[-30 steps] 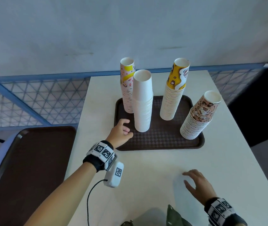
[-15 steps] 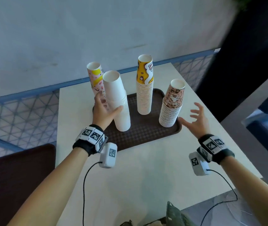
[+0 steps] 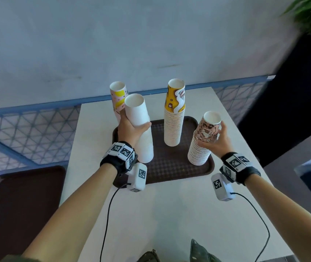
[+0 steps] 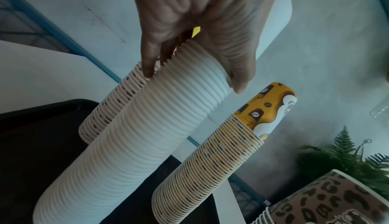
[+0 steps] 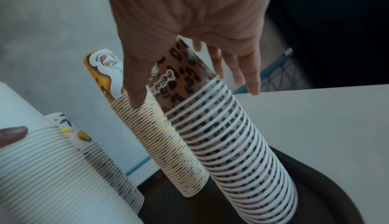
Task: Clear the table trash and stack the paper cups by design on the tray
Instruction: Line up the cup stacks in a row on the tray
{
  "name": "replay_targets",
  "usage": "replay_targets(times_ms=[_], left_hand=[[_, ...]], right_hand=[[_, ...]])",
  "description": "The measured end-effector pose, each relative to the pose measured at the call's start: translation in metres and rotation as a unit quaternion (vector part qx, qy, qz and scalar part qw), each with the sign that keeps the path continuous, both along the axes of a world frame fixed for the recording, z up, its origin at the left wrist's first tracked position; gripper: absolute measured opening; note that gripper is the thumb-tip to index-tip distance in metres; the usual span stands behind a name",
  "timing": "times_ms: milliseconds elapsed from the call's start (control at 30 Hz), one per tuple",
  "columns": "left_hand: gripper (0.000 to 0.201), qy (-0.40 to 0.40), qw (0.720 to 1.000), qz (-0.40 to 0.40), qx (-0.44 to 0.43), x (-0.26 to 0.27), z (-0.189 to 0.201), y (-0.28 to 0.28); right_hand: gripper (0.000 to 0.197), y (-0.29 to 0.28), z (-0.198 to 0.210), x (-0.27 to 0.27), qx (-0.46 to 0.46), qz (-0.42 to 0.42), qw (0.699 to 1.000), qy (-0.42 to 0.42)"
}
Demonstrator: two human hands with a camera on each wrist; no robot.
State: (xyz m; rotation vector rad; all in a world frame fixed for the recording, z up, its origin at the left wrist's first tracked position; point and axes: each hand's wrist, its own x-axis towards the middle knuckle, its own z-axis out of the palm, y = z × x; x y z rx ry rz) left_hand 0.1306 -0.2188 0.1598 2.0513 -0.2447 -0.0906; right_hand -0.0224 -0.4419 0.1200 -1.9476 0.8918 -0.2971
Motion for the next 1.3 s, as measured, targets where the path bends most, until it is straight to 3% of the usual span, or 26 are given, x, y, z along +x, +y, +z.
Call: replay_targets(times_ms=[267,500,700,767,833,900,967,1133,1300], left_hand=[[0.079,-0.013,0.998,0.061,0.016,0.002,-0.004,0.014],[0.080,-0.004,0.994,0.113,0.008,0.012,-0.002,0.043],[0.097,-0.011,0.995,0.087,-0.047,0.003,-0.001,0.049],[0.099,-0.080,0.984,0.143,-0.071,-0.006,0.004,0.048],[0.086,-0.201,0.959,0.182,-0.089,-0.020,0.014,0.041],[0.064,-0.325,0.928,0.149,-0.106,-0.031,0.026,0.027],[0.047,-0.361,0.922,0.091,-0.105,-0.039,0.036,0.005],[0.057,-0.224,0.973,-0.046,-0.035,-0.036,0.048,-0.057],[0.086,-0.116,0.987,-0.096,0.048,-0.014,0.050,-0.102]], right_hand=[[0.079,-0.015,-0.022,0.007,0.009,0.028,0.999,0.012],[0.078,-0.021,-0.029,0.006,0.012,0.062,0.998,0.009],[0.079,-0.023,-0.031,0.003,0.021,0.077,0.997,0.005],[0.080,-0.024,-0.032,0.003,0.026,0.078,0.997,0.003],[0.080,-0.023,-0.034,0.002,0.028,0.075,0.997,0.000],[0.079,-0.023,-0.034,0.002,0.027,0.072,0.997,-0.002],[0.079,-0.022,-0.033,0.002,0.028,0.072,0.997,0.000],[0.078,-0.022,-0.034,0.000,0.032,0.077,0.997,-0.003],[0.077,-0.024,-0.033,-0.004,0.030,0.087,0.996,-0.003]])
